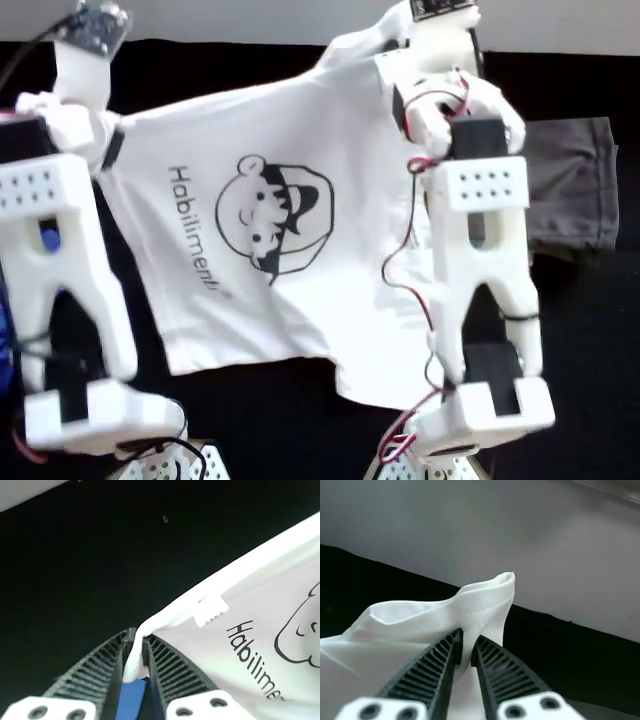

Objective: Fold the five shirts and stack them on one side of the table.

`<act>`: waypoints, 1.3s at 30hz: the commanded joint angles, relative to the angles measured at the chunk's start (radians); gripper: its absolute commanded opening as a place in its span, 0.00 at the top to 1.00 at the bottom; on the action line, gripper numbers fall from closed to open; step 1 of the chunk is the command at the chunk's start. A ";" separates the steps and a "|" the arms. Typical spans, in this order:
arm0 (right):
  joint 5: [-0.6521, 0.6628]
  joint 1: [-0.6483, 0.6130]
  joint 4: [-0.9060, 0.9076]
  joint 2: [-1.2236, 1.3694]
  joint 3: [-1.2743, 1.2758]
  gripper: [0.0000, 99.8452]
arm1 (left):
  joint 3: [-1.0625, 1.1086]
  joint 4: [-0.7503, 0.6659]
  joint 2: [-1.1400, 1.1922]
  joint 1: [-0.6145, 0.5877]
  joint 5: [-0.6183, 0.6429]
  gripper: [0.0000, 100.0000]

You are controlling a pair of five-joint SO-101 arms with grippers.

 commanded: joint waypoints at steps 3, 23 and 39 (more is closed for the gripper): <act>-0.002 0.027 -0.036 0.114 -0.214 0.99 | -0.553 0.198 0.291 0.015 0.002 0.99; -0.005 0.015 0.433 0.338 -0.251 0.99 | -0.840 0.342 0.765 0.001 -0.069 0.99; -0.009 0.047 0.872 0.159 -0.102 0.99 | 0.245 0.334 0.133 0.008 -0.146 0.99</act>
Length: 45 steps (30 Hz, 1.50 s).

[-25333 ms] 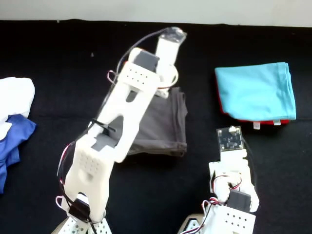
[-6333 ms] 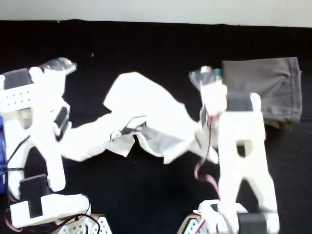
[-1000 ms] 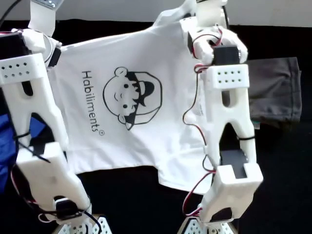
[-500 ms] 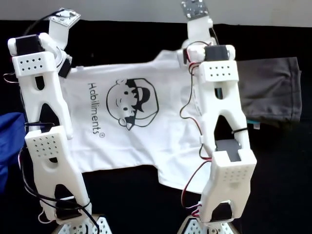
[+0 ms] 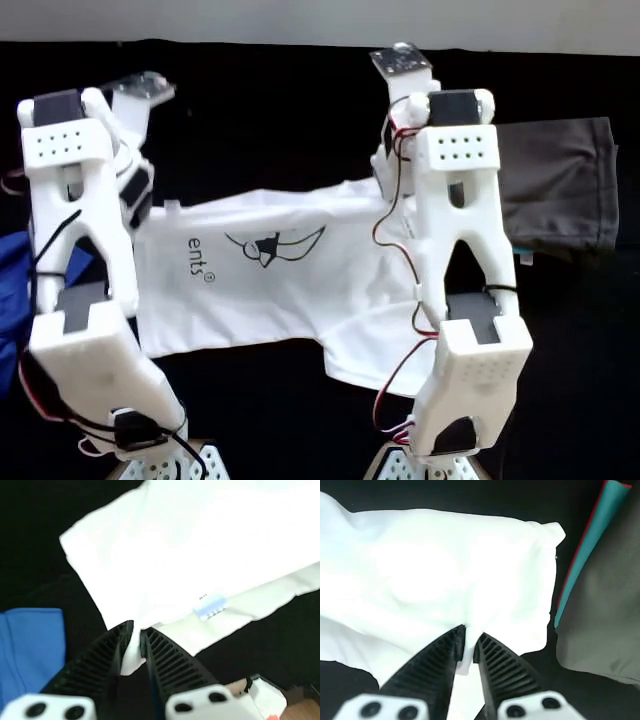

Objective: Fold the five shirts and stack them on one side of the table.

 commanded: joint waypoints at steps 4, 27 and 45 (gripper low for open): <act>-0.005 0.039 -0.002 -0.275 0.366 0.99 | 0.383 -0.078 -0.248 -0.022 -0.097 0.99; -0.002 0.041 -0.513 -0.845 1.414 0.99 | 0.759 -0.305 -0.298 -0.088 -0.221 0.99; -0.009 0.024 -0.401 -0.774 0.932 0.82 | 0.285 -0.100 -0.297 -0.108 -0.216 0.81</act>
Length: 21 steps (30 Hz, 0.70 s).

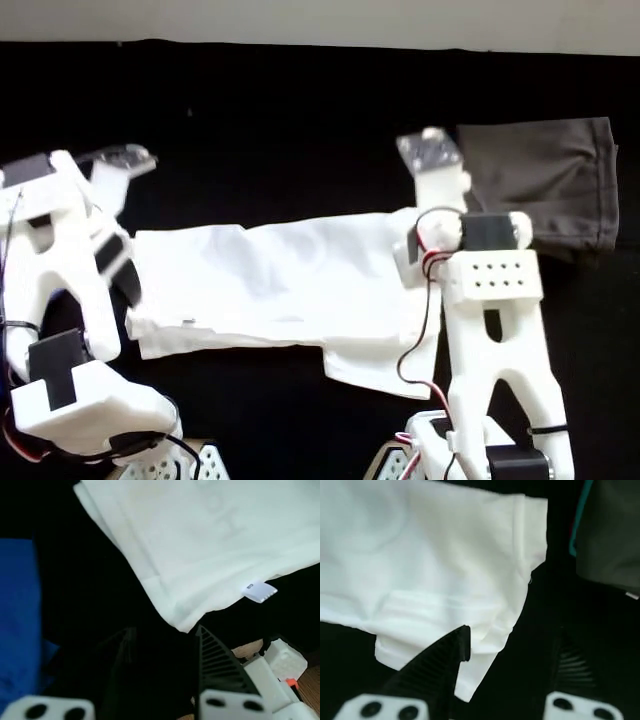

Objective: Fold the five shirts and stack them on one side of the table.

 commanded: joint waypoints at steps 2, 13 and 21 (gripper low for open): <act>-0.009 -0.013 -0.130 0.110 -0.062 0.98 | -0.142 0.015 -0.028 0.058 0.052 0.87; -0.005 -0.028 -0.458 0.545 -0.073 0.98 | -0.194 -0.164 0.372 0.245 0.276 0.99; -0.005 -0.012 -0.667 0.837 -0.294 0.98 | -0.581 -0.180 0.700 0.107 0.278 0.99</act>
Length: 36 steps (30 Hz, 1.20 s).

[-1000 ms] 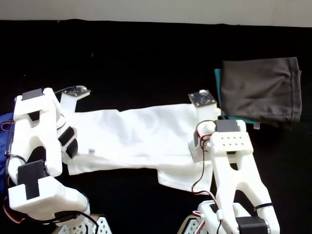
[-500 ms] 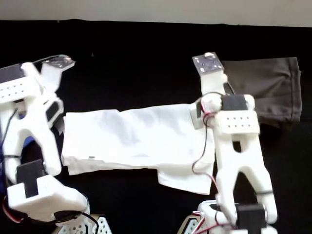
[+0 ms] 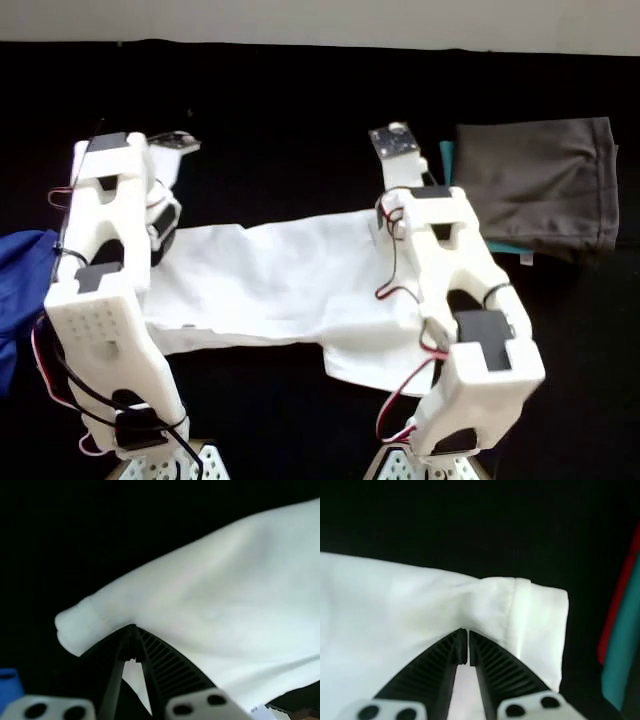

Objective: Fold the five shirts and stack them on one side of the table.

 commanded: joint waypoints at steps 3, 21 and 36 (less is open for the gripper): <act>-0.005 0.019 -0.010 0.240 -0.390 0.98 | -0.415 0.054 0.239 -0.073 0.009 0.99; -0.002 0.013 0.816 0.404 -1.179 0.98 | -0.673 0.321 0.147 -0.065 0.106 0.99; -0.002 -0.056 0.974 0.369 -1.199 0.99 | 0.699 -0.269 -0.584 0.019 0.084 0.99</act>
